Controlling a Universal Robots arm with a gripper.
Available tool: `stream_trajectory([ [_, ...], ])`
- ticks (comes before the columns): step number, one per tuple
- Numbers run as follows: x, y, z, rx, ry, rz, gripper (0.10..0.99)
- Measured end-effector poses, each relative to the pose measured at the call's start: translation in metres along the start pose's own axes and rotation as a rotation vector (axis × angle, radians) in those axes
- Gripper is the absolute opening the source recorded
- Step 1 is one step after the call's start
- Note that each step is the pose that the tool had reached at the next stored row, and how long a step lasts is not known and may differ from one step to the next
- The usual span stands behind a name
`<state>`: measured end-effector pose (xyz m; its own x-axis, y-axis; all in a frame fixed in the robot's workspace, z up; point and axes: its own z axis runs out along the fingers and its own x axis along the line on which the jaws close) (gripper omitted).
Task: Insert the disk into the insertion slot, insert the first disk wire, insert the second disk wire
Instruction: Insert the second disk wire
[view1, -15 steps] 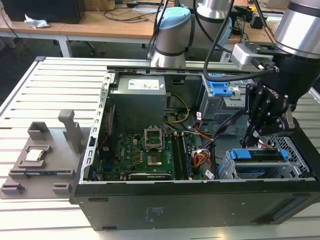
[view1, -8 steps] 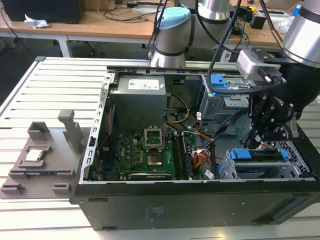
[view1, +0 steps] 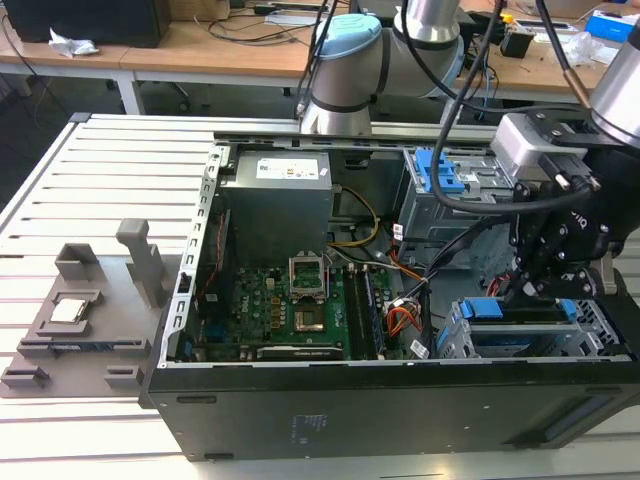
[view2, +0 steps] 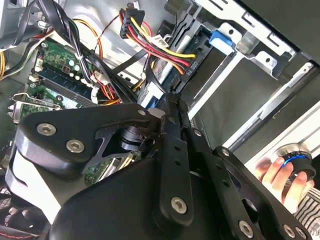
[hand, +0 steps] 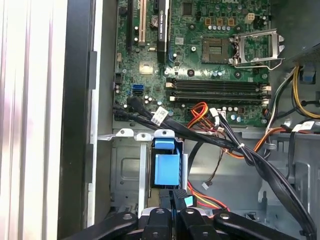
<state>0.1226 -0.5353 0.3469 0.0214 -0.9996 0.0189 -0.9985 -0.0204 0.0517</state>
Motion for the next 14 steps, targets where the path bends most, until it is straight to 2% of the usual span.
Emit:
stream_trajectory([
  [10,-0.0023,-0.0095,0.0014,-0.001,-0.0056,0.0,0.141],
  [14,-0.0024,-0.0101,0.0036,-0.001,-0.0113,-0.001,0.141],
])
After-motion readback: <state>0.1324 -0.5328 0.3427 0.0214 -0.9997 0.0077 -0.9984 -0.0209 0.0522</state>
